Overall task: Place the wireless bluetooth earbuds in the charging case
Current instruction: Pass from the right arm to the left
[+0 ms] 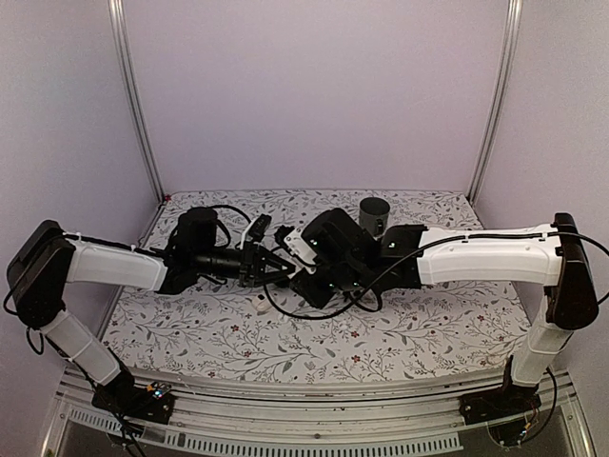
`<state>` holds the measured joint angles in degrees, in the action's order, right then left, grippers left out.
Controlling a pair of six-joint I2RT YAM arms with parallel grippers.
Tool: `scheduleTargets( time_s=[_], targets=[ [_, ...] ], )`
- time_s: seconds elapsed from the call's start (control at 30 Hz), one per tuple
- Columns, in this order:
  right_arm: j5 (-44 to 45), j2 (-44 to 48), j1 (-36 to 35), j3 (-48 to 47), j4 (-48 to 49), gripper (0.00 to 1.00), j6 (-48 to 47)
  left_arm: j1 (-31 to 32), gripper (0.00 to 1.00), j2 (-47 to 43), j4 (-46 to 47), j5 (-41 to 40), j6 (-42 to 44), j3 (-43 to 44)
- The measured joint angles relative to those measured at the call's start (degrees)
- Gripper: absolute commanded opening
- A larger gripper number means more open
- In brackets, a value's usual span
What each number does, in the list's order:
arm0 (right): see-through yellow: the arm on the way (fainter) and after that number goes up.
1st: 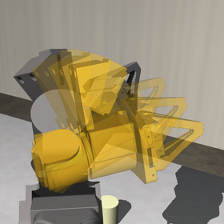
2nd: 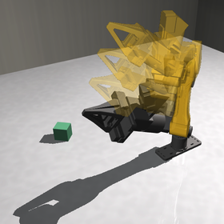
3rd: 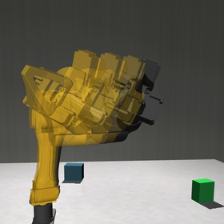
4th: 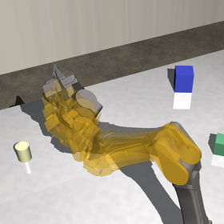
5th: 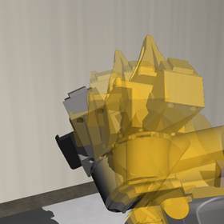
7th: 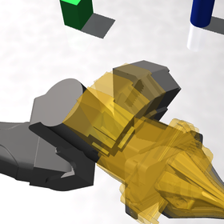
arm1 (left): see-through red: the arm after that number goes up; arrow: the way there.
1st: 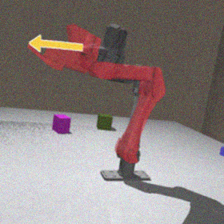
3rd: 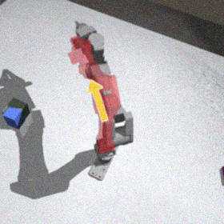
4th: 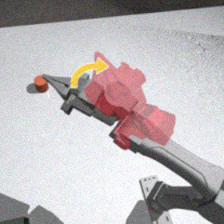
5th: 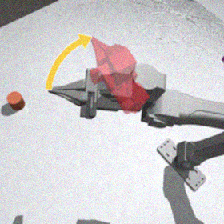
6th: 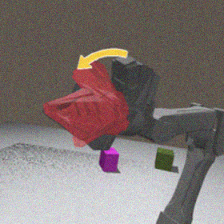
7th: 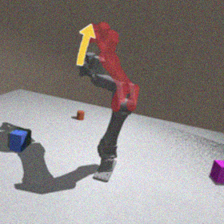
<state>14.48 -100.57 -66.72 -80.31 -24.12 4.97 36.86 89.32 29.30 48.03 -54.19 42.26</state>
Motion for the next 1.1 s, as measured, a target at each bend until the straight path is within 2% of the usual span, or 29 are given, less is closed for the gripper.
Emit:
scheduleTargets(
  time_s=[0.2, 0.57, 0.77, 1.1],
  targets=[
    [-2.45, 1.81, 0.48, 1.03, 0.35, 0.69, 1.73, 0.2, 0.0, -1.01, 0.83, 0.85, 3.54, 0.0],
    [-10.69, 18.62, 5.11, 10.49, 5.35, 0.8, 9.9, 0.26, 0.0, -6.67, 1.57, -1.29, 14.69, -0.44],
    [-13.22, 24.57, 8.72, 17.62, 8.94, 0.92, 15.37, 0.94, 0.0, -12.7, 6.67, -5.03, 22.1, -5.97],
    [-19.3, 24.76, 9.7, 20.98, 17.11, 0.9, 22.14, 2.64, 0.0, -17.86, 10.64, -7.61, 31.32, -7.67]
  ],
)
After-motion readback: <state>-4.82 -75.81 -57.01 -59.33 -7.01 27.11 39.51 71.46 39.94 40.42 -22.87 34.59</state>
